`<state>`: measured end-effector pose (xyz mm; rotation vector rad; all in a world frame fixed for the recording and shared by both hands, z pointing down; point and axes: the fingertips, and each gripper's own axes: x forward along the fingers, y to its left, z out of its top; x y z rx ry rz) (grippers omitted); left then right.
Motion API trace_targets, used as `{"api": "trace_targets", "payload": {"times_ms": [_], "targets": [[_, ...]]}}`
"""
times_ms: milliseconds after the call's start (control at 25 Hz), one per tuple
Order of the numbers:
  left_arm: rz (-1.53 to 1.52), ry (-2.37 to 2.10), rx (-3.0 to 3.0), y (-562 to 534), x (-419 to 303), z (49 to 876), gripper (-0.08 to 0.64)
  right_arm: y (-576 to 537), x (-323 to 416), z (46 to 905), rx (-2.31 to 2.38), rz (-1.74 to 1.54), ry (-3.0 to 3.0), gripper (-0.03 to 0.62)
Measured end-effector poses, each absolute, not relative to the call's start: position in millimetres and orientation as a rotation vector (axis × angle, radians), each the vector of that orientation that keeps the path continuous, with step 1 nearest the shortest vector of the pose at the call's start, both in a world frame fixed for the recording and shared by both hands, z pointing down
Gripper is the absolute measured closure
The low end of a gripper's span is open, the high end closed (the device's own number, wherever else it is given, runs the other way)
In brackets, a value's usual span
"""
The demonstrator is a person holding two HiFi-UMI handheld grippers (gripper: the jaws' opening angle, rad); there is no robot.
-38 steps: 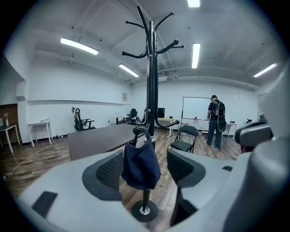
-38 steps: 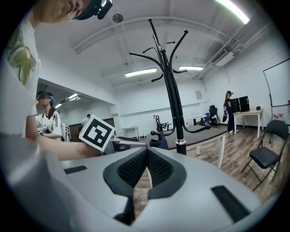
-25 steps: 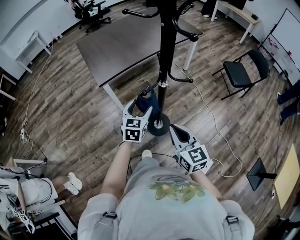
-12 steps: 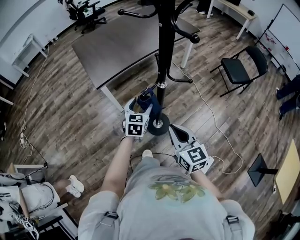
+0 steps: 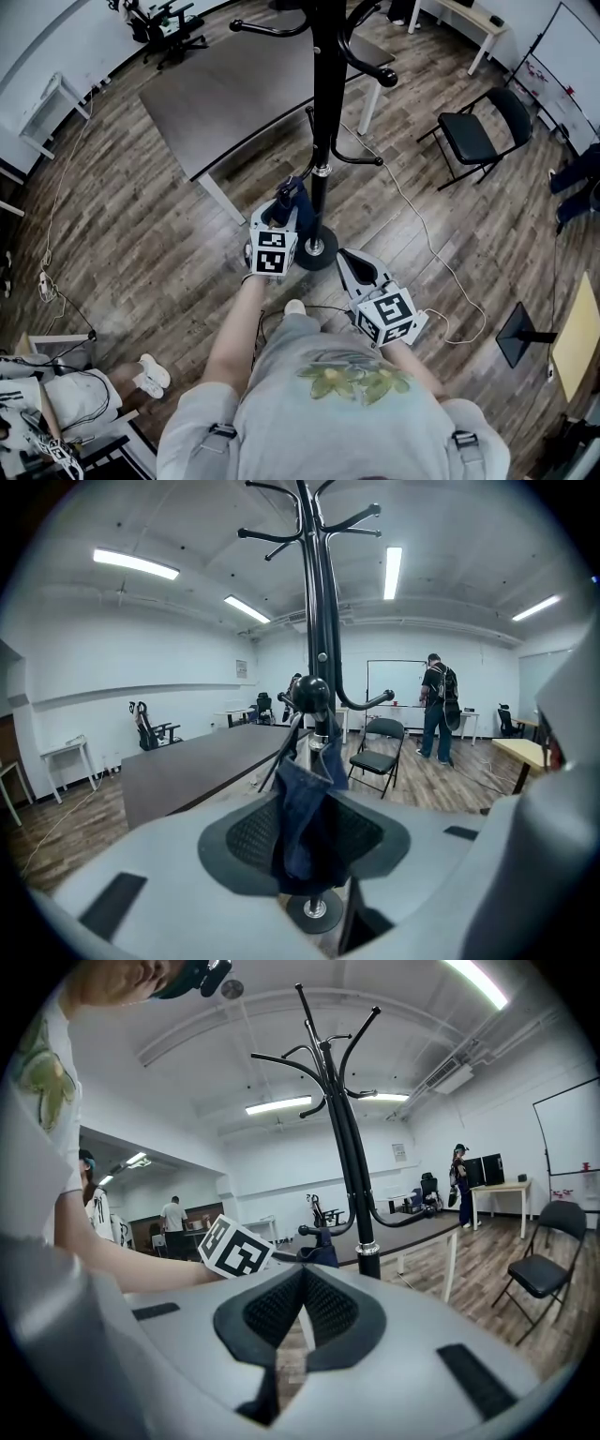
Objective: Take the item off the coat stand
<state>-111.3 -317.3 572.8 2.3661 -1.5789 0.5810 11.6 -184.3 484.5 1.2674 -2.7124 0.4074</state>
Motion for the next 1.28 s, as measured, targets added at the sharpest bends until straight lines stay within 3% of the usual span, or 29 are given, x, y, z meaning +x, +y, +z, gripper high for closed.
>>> {"api": "trace_targets", "payload": {"times_ms": [440,1280], "targets": [[0.577,-1.607,2.366,-310,-108,569,0.505,-178,14,490,1.261,0.425,-2.699,0.586],[0.545,-1.629,2.338,-298,-110,561,0.515,-171,18,490,1.251,0.456,-2.702,0.586]]}}
